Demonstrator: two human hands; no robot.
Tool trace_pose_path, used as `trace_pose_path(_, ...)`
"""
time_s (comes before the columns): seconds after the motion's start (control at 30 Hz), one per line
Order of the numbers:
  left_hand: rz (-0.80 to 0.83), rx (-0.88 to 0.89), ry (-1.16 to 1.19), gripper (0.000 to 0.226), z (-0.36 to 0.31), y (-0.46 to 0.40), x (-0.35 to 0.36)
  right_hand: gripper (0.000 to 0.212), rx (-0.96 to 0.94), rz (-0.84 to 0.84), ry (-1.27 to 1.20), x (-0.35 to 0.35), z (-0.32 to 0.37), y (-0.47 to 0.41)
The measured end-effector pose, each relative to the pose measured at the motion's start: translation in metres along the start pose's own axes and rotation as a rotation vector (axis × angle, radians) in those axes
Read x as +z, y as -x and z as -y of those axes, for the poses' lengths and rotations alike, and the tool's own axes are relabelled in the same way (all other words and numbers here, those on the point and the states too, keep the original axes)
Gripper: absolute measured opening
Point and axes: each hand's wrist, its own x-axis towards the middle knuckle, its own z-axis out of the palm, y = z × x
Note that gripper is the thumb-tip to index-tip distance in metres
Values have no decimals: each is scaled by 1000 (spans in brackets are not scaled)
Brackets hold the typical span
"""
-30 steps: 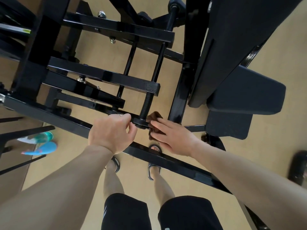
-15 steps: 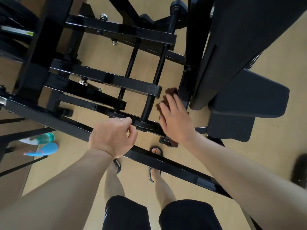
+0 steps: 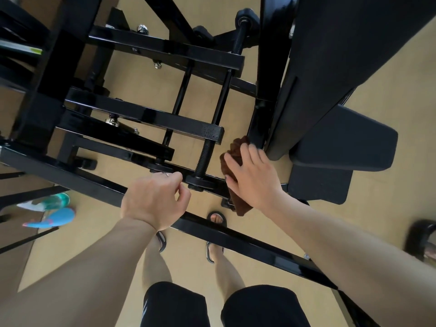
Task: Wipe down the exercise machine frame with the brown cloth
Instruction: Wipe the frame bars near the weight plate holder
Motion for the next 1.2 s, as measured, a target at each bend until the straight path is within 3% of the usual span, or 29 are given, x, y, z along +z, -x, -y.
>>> trace_pose_path(0.17, -11, 0, 8, 32, 0, 0, -1, 51, -7, 10, 4, 2, 16, 11)
trace_pose_path(0.4, -7, -3, 20, 31, 0, 0, -2, 95, 62, 99, -88, 2, 10, 21)
trace_pose_path(0.53, -14, 9, 22, 31, 1, 0, 1, 71, 249, 136, 44, -5, -1, -21)
trace_pose_path(0.63, -12, 6, 20, 31, 1, 0, 0, 85, 413, 277, 53, -13, -2, -61)
trace_pose_path(0.77, -18, 4, 24, 30, 1, 1, 0, 99, 516, 298, 34, -13, 0, -85)
trace_pose_path(0.83, -28, -10, 21, 29, 1, 1, -1, 96, 507, 297, 45, -15, 1, -82)
trace_pose_path(1.0, -9, -25, 20, 29, 0, 2, -2, 57, 403, 217, -32, -17, 27, -14)
trace_pose_path(1.2, 3, -39, 18, 31, -2, 2, -3, 52, 361, 267, -103, -12, 49, 27)
